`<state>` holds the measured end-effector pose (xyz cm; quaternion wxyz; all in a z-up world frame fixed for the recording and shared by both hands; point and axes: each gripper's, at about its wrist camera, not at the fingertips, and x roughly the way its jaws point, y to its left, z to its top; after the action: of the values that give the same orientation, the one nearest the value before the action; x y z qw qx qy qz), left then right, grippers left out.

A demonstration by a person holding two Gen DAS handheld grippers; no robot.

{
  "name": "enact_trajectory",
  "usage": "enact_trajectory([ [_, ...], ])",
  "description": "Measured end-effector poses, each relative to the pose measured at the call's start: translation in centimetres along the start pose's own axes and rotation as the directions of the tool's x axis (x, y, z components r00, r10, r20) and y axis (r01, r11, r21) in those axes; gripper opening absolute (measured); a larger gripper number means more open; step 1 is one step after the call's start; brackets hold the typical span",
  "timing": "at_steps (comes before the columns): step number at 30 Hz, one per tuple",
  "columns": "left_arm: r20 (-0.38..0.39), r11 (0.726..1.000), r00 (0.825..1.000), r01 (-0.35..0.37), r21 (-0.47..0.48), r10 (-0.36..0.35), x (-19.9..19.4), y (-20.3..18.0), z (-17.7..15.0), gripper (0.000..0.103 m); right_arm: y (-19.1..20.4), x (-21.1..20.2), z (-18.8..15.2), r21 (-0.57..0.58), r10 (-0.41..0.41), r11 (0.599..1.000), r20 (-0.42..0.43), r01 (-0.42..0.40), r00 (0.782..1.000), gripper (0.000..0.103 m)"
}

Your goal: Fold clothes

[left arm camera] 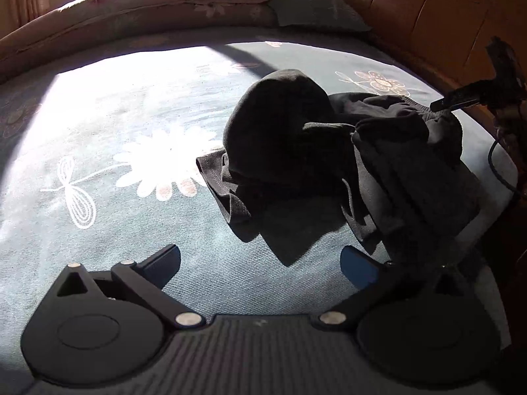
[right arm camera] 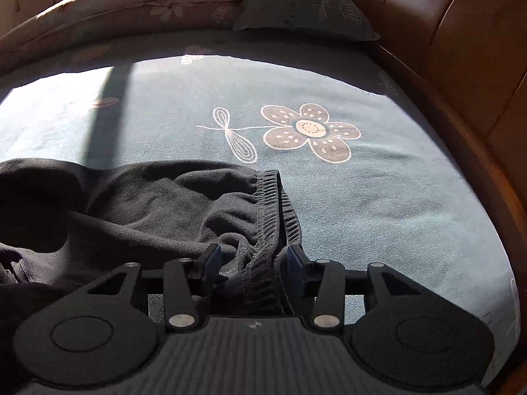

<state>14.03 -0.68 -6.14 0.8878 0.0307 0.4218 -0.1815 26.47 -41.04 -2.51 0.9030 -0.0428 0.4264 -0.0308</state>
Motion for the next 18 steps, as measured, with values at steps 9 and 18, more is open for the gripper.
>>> enact_trajectory([
  [9,0.024,1.000,1.000,0.019,0.019,-0.019,1.3,0.5,0.9,0.102,4.7,-5.7,-1.9,-0.078,0.267,0.962,0.094,-0.261,0.959,0.062],
  [18,-0.047,0.999,0.998,-0.029,0.043,0.031,1.7,1.5,-0.2,0.103,16.1,-8.2,-1.5,-0.372,0.449,0.831,0.013,-0.413,0.893,0.062],
])
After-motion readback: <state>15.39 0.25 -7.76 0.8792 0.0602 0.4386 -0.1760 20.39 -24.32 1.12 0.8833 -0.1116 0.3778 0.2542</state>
